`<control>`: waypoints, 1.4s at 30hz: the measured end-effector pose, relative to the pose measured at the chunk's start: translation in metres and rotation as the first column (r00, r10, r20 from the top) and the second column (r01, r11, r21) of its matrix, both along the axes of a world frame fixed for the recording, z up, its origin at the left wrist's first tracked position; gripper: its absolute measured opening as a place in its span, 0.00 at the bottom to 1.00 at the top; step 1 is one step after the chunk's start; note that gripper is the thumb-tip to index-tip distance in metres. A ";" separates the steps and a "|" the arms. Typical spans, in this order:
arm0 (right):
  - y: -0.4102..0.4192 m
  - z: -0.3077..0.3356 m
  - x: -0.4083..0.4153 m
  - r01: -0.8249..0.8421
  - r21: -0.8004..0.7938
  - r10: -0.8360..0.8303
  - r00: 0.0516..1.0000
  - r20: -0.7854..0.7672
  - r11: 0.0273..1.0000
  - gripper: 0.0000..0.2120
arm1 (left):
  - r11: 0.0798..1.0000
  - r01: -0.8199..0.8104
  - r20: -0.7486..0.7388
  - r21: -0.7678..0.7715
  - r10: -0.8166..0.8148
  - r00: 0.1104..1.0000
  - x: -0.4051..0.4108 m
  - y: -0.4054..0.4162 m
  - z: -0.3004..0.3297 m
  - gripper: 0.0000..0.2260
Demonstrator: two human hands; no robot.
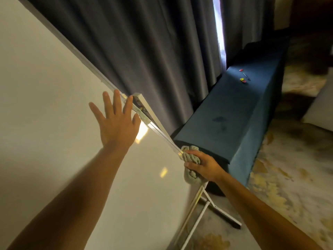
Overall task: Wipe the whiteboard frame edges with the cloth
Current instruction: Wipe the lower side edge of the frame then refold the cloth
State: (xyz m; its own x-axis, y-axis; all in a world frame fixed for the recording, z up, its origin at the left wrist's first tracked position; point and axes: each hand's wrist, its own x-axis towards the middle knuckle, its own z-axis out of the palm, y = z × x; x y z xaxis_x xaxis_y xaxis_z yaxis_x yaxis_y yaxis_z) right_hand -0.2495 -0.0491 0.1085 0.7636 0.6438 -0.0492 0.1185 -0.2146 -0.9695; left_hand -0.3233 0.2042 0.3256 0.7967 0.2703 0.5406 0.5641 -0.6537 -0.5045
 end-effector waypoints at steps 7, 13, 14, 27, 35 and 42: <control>-0.009 0.011 0.037 -0.272 -0.103 0.256 0.955 -0.150 0.957 0.18 | 1.000 0.006 0.016 0.000 -0.006 1.000 0.002 0.001 0.000 0.36; -0.002 0.042 0.085 -0.625 -0.283 0.512 0.769 -0.383 0.727 0.20 | 1.000 0.024 0.014 -0.017 -0.023 1.000 0.001 -0.003 0.001 0.37; 0.002 0.041 0.087 -0.636 -0.303 0.515 0.762 -0.392 0.710 0.20 | 0.999 0.031 0.021 -0.012 -0.031 0.999 0.002 -0.001 0.000 0.37; -0.025 -0.046 0.008 0.116 0.300 0.082 0.816 -0.572 0.947 0.23 | 0.986 0.153 -0.026 -0.062 -0.155 0.988 0.000 -0.001 -0.006 0.34; 0.002 -0.054 -0.057 0.634 0.236 -0.359 0.662 -0.658 0.736 0.14 | 0.884 0.466 -0.438 -0.028 -0.430 0.789 -0.037 -0.055 -0.105 0.37; 0.025 -0.064 -0.099 0.762 0.161 -0.495 0.550 -0.673 0.628 0.21 | 0.898 0.439 -0.570 -0.021 -0.371 0.733 -0.071 -0.057 -0.130 0.39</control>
State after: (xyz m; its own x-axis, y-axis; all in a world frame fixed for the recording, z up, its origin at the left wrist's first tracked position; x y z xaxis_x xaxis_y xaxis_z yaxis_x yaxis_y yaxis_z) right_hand -0.3487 -0.0242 0.0442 0.8933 0.0558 -0.4460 -0.4307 0.3894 -0.8142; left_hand -0.3941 0.1474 0.1951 0.9836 -0.1799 -0.0159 -0.1357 -0.6781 -0.7223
